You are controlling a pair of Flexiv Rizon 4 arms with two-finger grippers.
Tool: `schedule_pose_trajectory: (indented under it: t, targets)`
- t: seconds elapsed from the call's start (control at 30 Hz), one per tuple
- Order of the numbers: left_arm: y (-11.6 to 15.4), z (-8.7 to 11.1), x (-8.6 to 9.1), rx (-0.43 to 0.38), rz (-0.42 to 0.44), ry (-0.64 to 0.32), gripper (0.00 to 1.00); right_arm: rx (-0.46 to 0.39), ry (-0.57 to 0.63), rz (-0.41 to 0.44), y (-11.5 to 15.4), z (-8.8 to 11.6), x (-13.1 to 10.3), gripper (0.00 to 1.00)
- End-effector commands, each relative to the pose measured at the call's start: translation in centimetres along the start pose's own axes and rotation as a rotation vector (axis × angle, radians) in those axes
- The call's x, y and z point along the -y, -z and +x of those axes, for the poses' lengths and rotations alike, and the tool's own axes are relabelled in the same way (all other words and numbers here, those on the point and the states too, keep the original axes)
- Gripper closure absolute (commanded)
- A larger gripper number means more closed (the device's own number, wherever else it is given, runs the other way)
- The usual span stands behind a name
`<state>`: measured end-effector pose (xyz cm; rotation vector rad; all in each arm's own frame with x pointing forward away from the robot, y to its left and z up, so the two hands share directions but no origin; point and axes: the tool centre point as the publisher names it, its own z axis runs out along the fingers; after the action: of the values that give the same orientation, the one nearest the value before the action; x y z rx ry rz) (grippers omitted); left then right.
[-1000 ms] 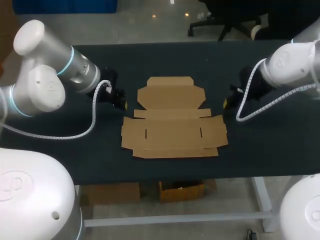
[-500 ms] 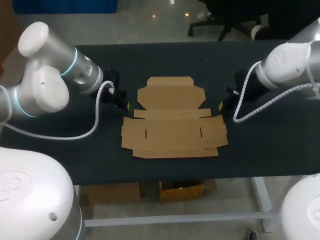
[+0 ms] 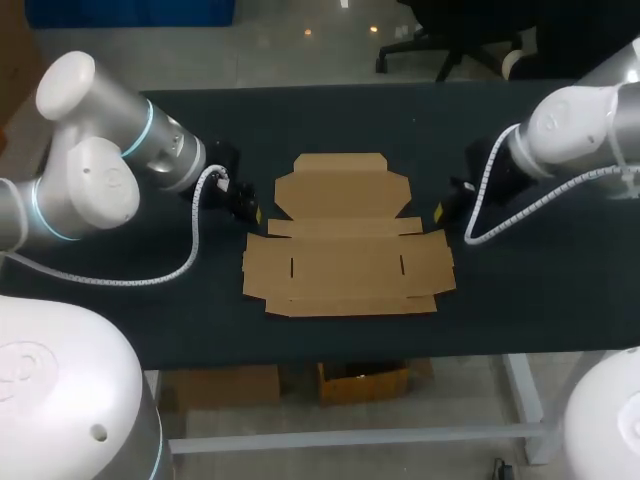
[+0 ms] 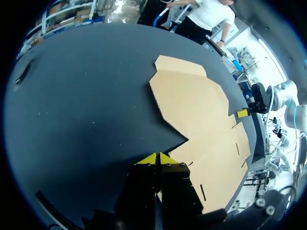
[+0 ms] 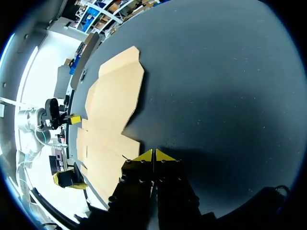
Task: Assemble the packaging by folding the flat box into shape, placing the metal phone stand inside, and closing the box properly
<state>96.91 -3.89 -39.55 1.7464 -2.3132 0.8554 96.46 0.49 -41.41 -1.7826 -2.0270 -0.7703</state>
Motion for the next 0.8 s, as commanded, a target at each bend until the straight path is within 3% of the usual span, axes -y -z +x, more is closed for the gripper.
schedule_pose_trajectory:
  t: [0.03,0.8]
  targets:
    - [-0.41,-0.06,0.16,-0.002,-0.017,0.005,1.0,-0.015,0.003,0.006,-0.39,-0.33,-0.27,1.0]
    - [-1.33,0.25,-0.16,-0.024,-0.101,0.023,1.0,-0.031,0.016,0.016,-1.35,0.09,-0.46,1.0]
